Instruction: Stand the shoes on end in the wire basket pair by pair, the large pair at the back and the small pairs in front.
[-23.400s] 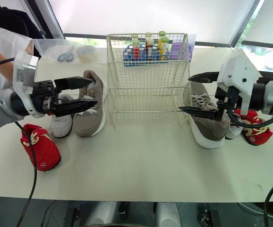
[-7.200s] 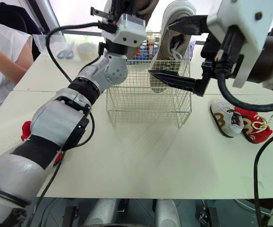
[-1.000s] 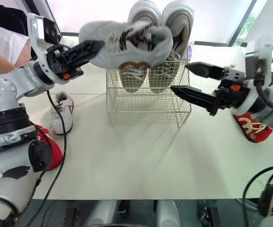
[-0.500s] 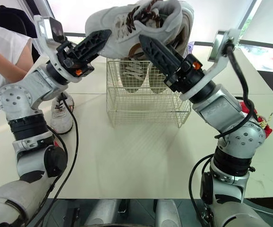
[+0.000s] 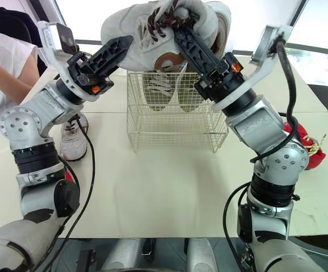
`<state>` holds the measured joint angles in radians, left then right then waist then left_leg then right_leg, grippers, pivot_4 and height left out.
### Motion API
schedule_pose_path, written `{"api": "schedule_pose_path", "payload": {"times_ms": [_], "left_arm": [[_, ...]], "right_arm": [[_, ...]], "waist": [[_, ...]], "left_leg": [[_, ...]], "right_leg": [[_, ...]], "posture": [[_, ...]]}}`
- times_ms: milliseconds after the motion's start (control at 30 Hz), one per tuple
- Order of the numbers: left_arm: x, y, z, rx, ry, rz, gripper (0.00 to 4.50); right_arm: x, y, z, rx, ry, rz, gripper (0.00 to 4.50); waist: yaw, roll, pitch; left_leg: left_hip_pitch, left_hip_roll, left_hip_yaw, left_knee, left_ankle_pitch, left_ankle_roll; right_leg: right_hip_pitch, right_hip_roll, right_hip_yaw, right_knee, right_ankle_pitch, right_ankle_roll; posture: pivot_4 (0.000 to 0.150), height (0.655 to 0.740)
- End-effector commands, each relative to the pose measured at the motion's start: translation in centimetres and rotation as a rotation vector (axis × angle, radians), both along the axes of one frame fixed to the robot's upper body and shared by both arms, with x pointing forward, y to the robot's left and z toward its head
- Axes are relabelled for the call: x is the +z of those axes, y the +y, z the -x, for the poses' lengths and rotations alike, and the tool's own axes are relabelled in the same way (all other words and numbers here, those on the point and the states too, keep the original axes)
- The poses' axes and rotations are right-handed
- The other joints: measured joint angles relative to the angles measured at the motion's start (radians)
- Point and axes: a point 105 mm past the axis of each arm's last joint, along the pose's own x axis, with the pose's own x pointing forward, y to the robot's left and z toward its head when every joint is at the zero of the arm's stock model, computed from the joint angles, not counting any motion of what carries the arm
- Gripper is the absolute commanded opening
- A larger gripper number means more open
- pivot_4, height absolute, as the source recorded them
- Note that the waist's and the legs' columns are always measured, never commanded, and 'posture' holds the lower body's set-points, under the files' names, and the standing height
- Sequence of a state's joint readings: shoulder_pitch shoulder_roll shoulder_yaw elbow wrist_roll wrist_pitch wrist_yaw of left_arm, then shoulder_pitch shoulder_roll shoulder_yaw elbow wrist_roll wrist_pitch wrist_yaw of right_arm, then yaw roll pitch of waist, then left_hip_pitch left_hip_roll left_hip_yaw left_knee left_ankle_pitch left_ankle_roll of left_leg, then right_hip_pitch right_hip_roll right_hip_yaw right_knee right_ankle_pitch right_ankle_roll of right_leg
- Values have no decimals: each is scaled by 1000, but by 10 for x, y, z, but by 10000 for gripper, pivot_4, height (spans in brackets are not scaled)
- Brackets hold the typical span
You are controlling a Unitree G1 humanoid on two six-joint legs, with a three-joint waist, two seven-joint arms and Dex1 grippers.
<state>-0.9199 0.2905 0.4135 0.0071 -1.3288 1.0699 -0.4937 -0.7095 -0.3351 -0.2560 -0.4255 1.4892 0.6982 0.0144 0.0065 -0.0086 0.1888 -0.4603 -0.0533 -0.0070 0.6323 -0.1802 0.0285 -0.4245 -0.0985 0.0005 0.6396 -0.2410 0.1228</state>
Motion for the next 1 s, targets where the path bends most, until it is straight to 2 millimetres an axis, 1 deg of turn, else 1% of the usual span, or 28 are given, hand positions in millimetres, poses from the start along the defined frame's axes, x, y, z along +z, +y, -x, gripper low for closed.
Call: {"api": "schedule_pose_path", "payload": {"times_ms": [33, 67, 100, 133, 200, 267, 300, 333, 467, 567, 633, 733, 800, 867, 967, 1000], "left_arm": [[2, -2, 3, 25, -34, -15, 2953], [-1, -3, 5, 9, -25, -29, 2953], [-4, -3, 7, 1, -24, -54, 13225], [-6, -3, 9, -6, -25, -77, 16086], [-10, -2, 13, -6, -46, -122, 25641], [-12, 4, 16, 26, -81, -163, 35462], [-15, 9, 15, 46, -85, -198, 40025], [-20, 17, 14, 78, -96, -257, 44485], [-38, 39, 15, 125, -123, -449, 44485], [-48, 47, 14, 139, -134, -535, 44485], [-51, 49, 14, 141, -147, -565, 44485], [-56, 47, 17, 141, -169, -588, 44485], [-58, 45, 20, 144, -184, -600, 44485], [-60, 45, 22, 151, -191, -602, 44485], [-60, 44, 24, 157, -196, -597, 44485], [-60, 44, 24, 161, -199, -595, 44485]], "right_arm": [[11, 10, 14, 62, -65, 10, 6526], [11, 10, 14, 60, -65, 13, 6206], [12, 10, 13, 56, -63, 20, 6205], [12, 10, 12, 51, -62, 29, 6205], [13, 9, 12, 46, -72, 58, 6205], [15, 6, 12, 45, -92, 107, 6205], [15, 4, 12, 38, -116, 168, 6205], [16, -3, 10, 23, -151, 262, 6205], [26, -36, -2, -24, -259, 573, 6205], [34, -55, -13, -36, -337, 762, 6205], [38, -64, -23, -46, -358, 838, 6205], [38, -74, -41, -54, -407, 998, 6205], [35, -80, -55, -69, -433, 1115, 6205], [31, -83, -64, -63, -446, 1201, 6205], [26, -84, -72, -46, -469, 1272, 6205], [24, -84, -75, -41, -473, 1284, 6205]], "waist": [[-1, 0, 0], [-1, 0, 0], [-2, 0, 0], [-2, 0, 0], [-5, 0, 0], [-7, 0, 0], [-10, 0, 0], [-11, 0, 0], [-17, 1, 1], [-20, 1, 1], [-22, 1, 1], [-24, 1, 1], [-25, 1, 1], [-25, 1, 1], [-24, 1, 1], [-24, 1, 1]], "left_leg": [[0, 0, 0, 0, 0, 0], [0, 0, 0, 0, 0, 0], [0, 0, 0, 0, 0, 0], [0, 0, 0, 0, 0, 0], [0, 0, 0, 0, 0, 0], [0, 0, 0, 0, 0, 0], [0, 0, 0, 0, 0, 0], [0, 0, 0, 0, 0, 0], [0, 0, 1, -2, 0, 0], [0, 1, 2, -2, 0, 1], [-1, 1, 3, -2, -1, 1], [-1, 1, 4, -4, -1, 1], [-2, 1, 4, -4, -2, 0], [-3, 1, 4, -5, -3, -2], [-3, 1, 4, -7, -3, -2], [-3, 1, 4, -7, -3, -3]], "right_leg": [[0, 0, 0, 0, 0, 0], [0, 0, 0, 0, 0, 0], [0, 0, 0, 0, 0, 0], [0, 0, 0, 0, 0, 0], [0, 0, 0, 0, 0, 0], [0, 0, 0, 0, 0, -1], [0, 0, 0, 0, -1, -1], [0, 0, 0, 0, -2, -4], [1, 0, 0, -5, -2, -5], [2, 0, 0, -9, -2, -5], [2, -2, 0, -10, -2, -6], [0, -4, 0, -11, -2, -6], [-2, -4, 0, -11, -2, -6], [-3, -4, 0, -11, -2, -5], [-4, -4, 0, -10, -1, -4], [-4, -4, 0, -10, 0, -2]], "posture": [[1500, 7347], [1500, 7347], [1500, 7347], [1500, 7347], [1500, 7347], [1500, 7347], [1500, 7347], [1500, 7347], [1500, 7347], [1500, 7347], [1500, 7347], [1500, 7347], [1500, 7347], [1500, 7347], [1500, 7347], [1500, 7347]]}}
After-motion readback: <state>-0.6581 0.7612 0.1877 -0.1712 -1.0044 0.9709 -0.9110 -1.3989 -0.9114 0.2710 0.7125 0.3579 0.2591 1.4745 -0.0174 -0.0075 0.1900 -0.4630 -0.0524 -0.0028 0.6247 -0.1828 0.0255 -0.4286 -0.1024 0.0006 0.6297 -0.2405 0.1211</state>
